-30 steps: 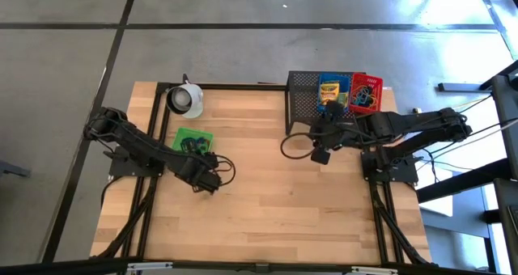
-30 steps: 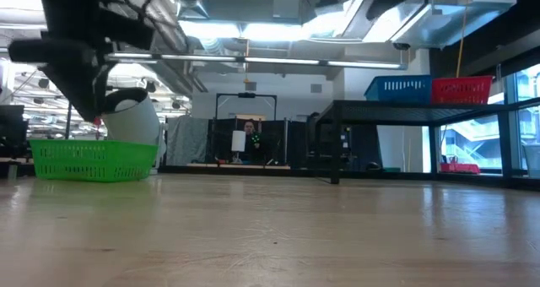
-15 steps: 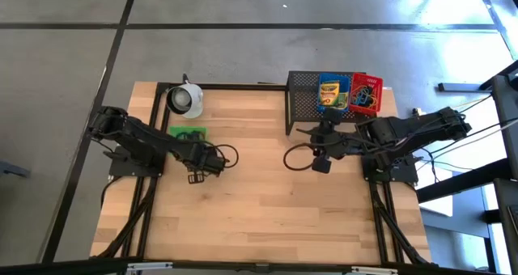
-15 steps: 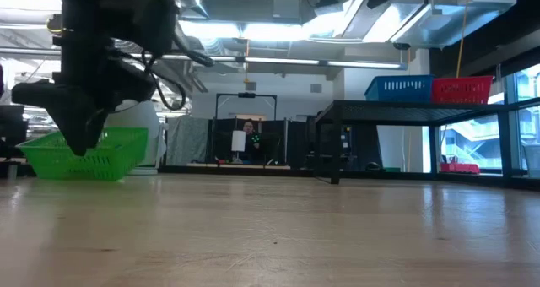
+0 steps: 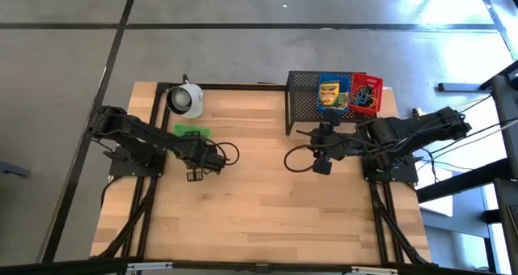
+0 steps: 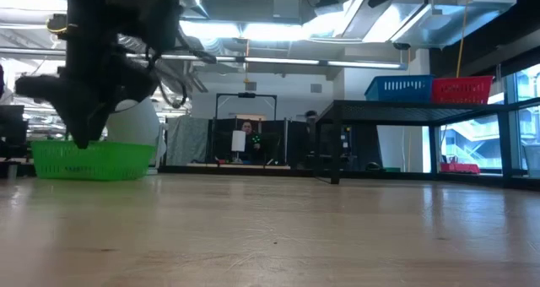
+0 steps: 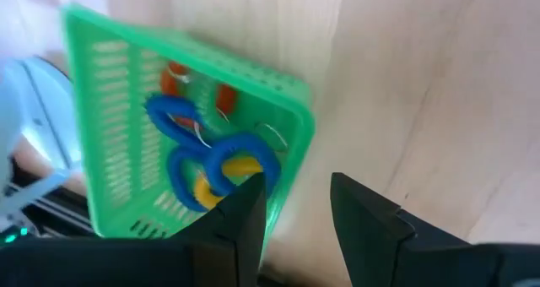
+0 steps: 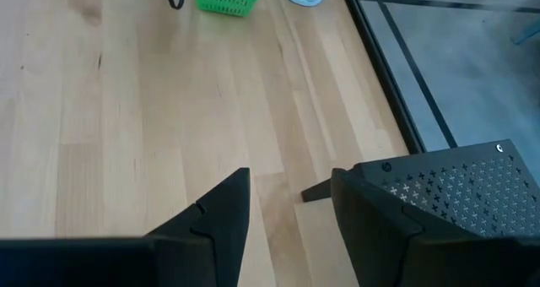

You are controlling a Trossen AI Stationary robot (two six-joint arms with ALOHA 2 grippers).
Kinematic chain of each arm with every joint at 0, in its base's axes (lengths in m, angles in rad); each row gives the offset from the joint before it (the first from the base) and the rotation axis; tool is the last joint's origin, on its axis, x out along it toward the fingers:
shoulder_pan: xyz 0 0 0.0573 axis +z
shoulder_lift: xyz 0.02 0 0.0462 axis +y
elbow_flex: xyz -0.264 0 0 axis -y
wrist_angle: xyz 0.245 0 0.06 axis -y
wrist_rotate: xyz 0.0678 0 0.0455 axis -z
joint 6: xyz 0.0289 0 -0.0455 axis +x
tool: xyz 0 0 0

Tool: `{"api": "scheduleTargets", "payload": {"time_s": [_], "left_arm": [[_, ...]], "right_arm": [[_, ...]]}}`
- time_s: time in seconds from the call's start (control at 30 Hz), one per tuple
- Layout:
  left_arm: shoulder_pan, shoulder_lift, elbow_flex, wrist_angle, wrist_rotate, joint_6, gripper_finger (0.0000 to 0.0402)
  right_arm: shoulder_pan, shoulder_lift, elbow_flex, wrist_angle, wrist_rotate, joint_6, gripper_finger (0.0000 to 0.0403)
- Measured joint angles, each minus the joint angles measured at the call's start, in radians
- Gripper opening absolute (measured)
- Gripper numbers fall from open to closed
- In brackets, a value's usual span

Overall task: Pick & Place Office Desk Supplies
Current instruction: Put the green bin containing spring keychains on the shelf

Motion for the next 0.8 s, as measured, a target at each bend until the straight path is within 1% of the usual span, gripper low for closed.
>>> {"api": "scheduleTargets", "payload": {"time_s": [0.1,0.23,0.37,0.5,0.67,0.73,0.8], "left_arm": [[0.0,-0.029,0.041,-0.025,-0.007,0.021,0.0127],[0.003,-0.086,0.051,-0.017,-0.001,0.047,0.0127],[0.036,-0.129,0.003,0.022,0.058,0.07,0.0127],[0.081,-0.144,-0.078,0.152,0.13,0.14,0.0127],[0.142,-0.143,-0.154,0.243,0.133,0.192,0.0127],[0.161,-0.143,-0.158,0.263,0.147,0.202,0.0127],[0.169,-0.143,-0.157,0.267,0.138,0.219,0.0124]], "right_arm": [[0.0,0.0,0.0,0.0,0.0,0.0,0.0169],[0.0,0.0,0.0,0.0,0.0,0.0,0.0169],[0.0,0.0,0.0,0.0,0.0,0.0,0.0169],[0.0,0.0,0.0,0.0,0.0,0.0,0.0169],[0.0,0.0,0.0,0.0,-0.024,0.0,0.0169],[0.0,0.0,0.0,0.0,-0.034,-0.001,0.0169],[0.0,0.0,0.0,0.0,-0.034,-0.001,0.0169]]}}
